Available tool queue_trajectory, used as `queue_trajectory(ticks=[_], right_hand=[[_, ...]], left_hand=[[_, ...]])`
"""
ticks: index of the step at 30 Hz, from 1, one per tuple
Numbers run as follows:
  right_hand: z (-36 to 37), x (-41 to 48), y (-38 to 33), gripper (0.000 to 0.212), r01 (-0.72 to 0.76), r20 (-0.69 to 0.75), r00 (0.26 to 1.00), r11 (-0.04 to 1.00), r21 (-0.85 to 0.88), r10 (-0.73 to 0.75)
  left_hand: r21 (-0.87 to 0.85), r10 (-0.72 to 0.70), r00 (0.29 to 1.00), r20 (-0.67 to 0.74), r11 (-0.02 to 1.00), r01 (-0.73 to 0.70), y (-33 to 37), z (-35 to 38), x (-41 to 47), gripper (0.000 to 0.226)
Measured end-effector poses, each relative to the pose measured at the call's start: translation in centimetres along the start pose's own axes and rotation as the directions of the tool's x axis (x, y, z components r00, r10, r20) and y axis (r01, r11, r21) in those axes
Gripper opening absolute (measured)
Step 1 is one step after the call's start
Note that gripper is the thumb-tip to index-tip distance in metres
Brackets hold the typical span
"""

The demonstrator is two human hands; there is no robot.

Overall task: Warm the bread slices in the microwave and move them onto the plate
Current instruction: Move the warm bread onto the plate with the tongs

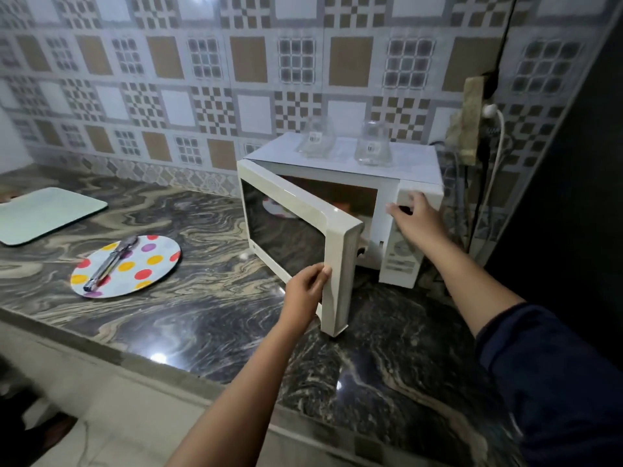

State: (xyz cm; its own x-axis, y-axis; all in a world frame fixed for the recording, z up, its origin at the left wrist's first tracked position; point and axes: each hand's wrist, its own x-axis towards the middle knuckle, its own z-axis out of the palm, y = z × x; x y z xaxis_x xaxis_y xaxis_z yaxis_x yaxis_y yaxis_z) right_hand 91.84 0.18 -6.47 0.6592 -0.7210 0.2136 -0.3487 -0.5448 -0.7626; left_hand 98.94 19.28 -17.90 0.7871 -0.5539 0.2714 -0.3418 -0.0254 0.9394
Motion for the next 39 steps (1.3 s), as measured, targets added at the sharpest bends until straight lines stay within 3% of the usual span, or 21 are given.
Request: queue_trajectory(ticks=[3, 7, 10, 13, 19, 26, 32, 36, 39], right_hand=[[1.7, -3.2, -2.7, 0.052, 0.064, 0.119, 0.99, 0.992, 0.107, -0.077], [4.6, -8.0, -7.4, 0.033, 0.249, 0.252, 0.921, 0.946, 0.206, -0.297], [7.3, -11.8, -10.6, 0.031, 0.376, 0.344, 0.84, 0.908, 0.186, -0.418], [10.7, -14.5, -13.1, 0.04, 0.512, 0.401, 0.775, 0.857, 0.054, -0.488], [17.7, -18.2, -18.7, 0.044, 0.511, 0.262, 0.838, 0.856, -0.073, -0.478], [22.9, -19.6, -23.2, 0.045, 0.464, 0.208, 0.87, 0.885, -0.044, -0.446], [24.0, -18.7, -25.4, 0.033, 0.555, 0.262, 0.821, 0.817, -0.159, -0.507], [24.8, -18.6, -25.0, 0.032, 0.55, 0.22, 0.832, 0.809, -0.21, -0.509], [24.9, -18.3, -25.1, 0.025, 0.6, 0.196, 0.799, 0.777, -0.189, -0.569]], left_hand=[[0.017, 0.025, 1.0, -0.013, 1.0, -0.025, 0.0, -2.2, -2.0, 0.02], [0.067, 0.052, 0.998, -0.031, 0.996, -0.05, -0.4, -6.0, -4.4, 0.032], [0.042, 0.042, 0.999, -0.029, 0.998, -0.041, -0.4, -9.7, -6.1, 0.047], [-0.001, 0.02, 1.0, -0.02, 1.0, -0.02, -0.5, -14.3, -7.4, 0.044], [-0.053, -0.109, 0.994, -0.027, 0.993, 0.107, -2.2, -21.2, -8.7, 0.02], [-0.147, -0.317, 0.941, -0.116, 0.943, 0.3, -4.1, -25.8, -7.3, 0.047], [-0.13, -0.351, 0.92, -0.174, 0.934, 0.332, -3.6, -27.9, -6.6, 0.054], [-0.105, -0.351, 0.922, -0.166, 0.936, 0.337, -3.1, -28.7, -6.6, 0.045], [-0.085, -0.305, 0.932, -0.196, 0.952, 0.294, -4.0, -29.6, -6.5, 0.046]])
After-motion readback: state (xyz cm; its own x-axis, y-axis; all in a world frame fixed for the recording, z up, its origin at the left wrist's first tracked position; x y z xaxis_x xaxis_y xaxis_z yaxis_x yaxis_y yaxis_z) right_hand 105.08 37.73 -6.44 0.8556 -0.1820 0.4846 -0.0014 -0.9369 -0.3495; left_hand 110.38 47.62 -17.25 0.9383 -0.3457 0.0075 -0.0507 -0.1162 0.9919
